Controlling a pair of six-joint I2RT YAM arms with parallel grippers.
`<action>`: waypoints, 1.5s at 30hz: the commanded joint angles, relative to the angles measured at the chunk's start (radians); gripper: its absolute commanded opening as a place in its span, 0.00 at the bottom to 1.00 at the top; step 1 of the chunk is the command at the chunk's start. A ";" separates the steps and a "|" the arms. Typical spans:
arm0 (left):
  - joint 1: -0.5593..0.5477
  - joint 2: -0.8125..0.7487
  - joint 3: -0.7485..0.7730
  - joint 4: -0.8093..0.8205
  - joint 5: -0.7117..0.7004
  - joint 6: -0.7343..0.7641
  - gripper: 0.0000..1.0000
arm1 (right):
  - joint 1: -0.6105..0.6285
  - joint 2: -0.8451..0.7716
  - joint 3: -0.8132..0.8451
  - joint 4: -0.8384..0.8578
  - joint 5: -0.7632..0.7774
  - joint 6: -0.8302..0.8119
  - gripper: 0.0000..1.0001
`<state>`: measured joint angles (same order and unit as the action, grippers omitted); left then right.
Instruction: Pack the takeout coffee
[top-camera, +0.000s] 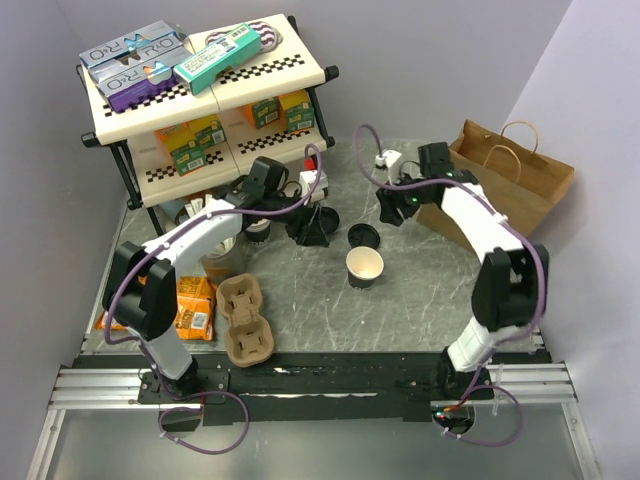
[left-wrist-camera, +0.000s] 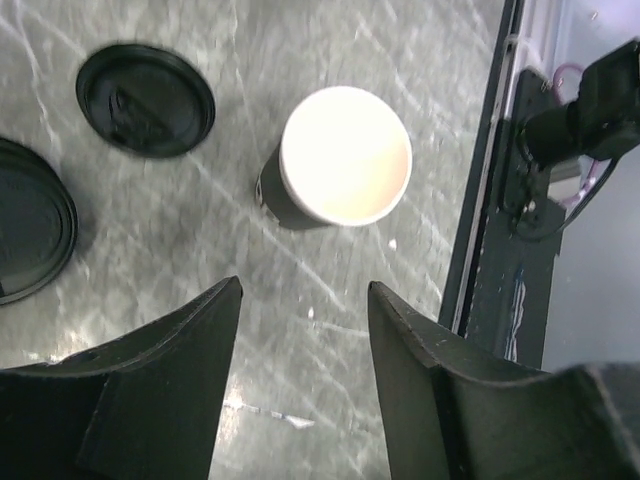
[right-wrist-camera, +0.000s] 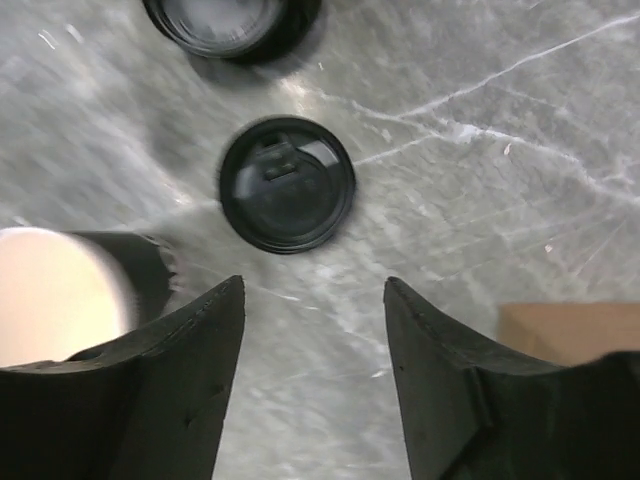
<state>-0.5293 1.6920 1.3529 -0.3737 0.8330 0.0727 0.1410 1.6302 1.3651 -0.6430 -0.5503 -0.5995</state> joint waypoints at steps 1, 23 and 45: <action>0.008 -0.046 0.049 -0.087 -0.011 0.082 0.60 | 0.029 0.115 0.135 -0.096 0.087 -0.192 0.60; -0.271 0.285 0.385 -0.143 -0.379 0.022 0.52 | -0.024 0.079 0.149 -0.099 0.184 0.162 0.60; -0.294 0.302 0.313 -0.154 -0.370 0.084 0.25 | -0.084 0.057 0.109 -0.104 0.110 0.210 0.61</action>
<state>-0.7937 1.9816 1.6569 -0.5056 0.4435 0.1120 0.0498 1.7489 1.4662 -0.7448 -0.4103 -0.4133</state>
